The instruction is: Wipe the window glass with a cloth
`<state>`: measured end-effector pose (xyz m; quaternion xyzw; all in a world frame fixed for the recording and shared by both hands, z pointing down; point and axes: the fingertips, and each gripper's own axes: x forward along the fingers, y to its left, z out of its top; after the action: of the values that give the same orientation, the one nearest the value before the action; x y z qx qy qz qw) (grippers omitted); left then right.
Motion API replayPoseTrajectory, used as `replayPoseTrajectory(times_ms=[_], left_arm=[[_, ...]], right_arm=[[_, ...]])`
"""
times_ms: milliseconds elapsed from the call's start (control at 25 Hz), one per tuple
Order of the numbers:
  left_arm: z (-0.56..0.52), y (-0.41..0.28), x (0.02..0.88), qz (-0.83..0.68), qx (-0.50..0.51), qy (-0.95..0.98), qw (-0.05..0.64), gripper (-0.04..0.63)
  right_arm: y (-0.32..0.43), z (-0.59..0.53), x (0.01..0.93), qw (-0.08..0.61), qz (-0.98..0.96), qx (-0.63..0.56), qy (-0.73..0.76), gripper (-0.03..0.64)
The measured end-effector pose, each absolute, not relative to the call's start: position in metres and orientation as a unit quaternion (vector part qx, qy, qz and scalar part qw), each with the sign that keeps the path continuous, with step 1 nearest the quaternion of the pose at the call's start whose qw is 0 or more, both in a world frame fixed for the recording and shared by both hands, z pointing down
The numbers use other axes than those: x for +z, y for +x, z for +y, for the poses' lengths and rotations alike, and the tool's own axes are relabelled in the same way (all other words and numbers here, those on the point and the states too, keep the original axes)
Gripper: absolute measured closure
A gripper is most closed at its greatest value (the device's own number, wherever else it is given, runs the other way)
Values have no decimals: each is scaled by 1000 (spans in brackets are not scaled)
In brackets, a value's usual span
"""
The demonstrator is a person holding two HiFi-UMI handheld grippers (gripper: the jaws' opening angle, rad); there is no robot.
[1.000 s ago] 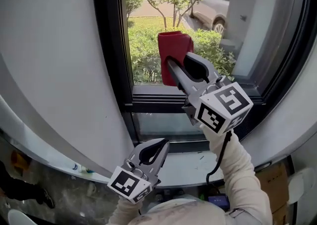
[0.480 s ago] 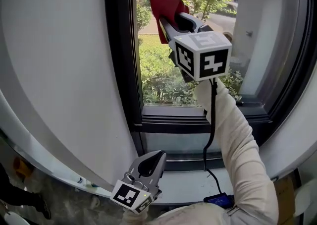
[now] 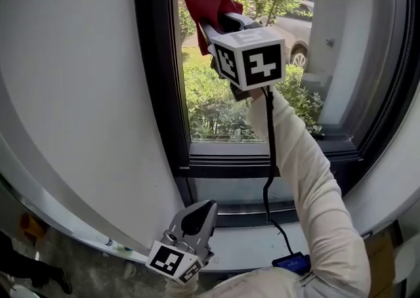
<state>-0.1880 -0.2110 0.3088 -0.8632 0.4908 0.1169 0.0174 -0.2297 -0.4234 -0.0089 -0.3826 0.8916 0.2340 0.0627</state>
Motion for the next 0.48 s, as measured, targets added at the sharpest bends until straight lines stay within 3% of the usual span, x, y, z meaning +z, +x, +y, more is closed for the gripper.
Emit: replayPoseTrajectory(times_ms=[480], left_arm=[[-219, -145, 304, 456, 104, -884, 17, 595]], right_arm=[[-114, -441, -13, 82, 872, 208, -436, 505]])
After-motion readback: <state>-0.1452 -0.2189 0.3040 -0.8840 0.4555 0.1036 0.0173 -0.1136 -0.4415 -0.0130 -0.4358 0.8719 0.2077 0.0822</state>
